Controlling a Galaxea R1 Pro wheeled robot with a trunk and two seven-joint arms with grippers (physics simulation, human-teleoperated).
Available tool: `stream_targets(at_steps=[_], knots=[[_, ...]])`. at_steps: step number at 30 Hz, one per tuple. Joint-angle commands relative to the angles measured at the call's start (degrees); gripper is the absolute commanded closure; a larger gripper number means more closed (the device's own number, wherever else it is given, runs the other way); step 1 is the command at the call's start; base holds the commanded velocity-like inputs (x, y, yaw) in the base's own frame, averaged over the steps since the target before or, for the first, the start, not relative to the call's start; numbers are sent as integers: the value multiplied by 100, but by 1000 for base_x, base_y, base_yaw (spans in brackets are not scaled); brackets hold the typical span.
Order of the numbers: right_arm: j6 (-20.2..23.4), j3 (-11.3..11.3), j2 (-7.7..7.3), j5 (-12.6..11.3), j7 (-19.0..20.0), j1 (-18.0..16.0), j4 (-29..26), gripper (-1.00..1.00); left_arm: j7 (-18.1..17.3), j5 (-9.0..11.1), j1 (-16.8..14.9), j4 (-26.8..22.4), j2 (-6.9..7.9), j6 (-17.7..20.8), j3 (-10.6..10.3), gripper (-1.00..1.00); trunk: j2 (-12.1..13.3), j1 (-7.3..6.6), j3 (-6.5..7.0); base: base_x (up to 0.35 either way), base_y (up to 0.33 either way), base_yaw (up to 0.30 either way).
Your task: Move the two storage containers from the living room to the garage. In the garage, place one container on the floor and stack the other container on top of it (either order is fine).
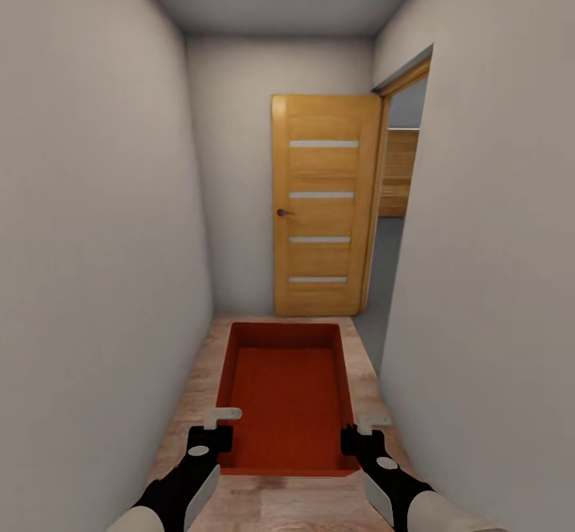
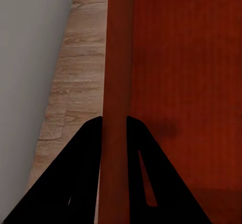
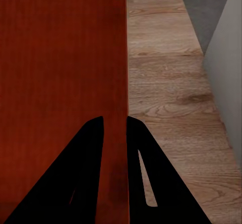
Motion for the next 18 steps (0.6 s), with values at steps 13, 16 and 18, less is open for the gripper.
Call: stream_targets(at_steps=[13,16,18], knots=[[-12,-79,-51,23,21,-6,-22,100,81,120,-7,-6,27,36,294,100,-7,5,-9,317,0,4],[-12,-79,-58,35,21,-6,-22,100,81,120,-7,-11,27,33,294,100,-7,5,-9,317,0,148],[-12,-79,-59,36,21,-6,-22,100,81,120,-7,-13,27,33,294,100,-7,5,-9,317,0,158]])
